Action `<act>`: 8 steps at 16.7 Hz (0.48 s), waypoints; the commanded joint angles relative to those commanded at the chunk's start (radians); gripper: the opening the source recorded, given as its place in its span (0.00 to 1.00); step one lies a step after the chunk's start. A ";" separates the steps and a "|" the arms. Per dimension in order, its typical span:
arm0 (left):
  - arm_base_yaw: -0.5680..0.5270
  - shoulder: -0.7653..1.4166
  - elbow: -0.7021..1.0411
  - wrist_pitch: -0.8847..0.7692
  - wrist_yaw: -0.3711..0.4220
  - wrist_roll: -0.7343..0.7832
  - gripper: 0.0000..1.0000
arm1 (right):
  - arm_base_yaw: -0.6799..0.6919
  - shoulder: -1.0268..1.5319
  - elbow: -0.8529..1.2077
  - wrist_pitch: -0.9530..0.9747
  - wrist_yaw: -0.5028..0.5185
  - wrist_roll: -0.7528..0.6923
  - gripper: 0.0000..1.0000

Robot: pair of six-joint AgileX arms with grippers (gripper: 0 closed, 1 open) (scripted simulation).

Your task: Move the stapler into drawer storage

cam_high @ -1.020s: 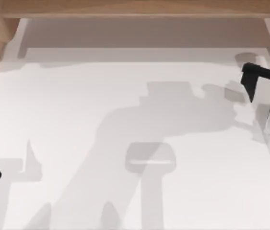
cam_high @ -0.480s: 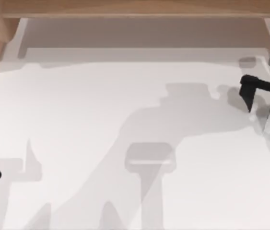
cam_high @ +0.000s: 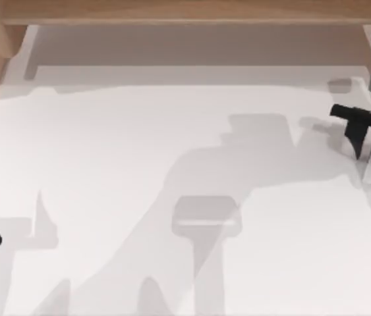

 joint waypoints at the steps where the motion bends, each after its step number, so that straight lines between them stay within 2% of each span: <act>1: 0.000 0.000 0.000 0.000 0.000 0.000 1.00 | 0.000 0.000 0.000 0.000 0.000 0.000 0.25; 4: 0.000 0.000 0.000 0.000 0.000 0.000 1.00 | 0.000 0.000 0.000 0.000 0.000 0.000 0.02; 8: 0.000 0.000 0.000 0.000 0.000 0.000 1.00 | 0.000 0.000 0.000 0.000 0.000 0.000 0.00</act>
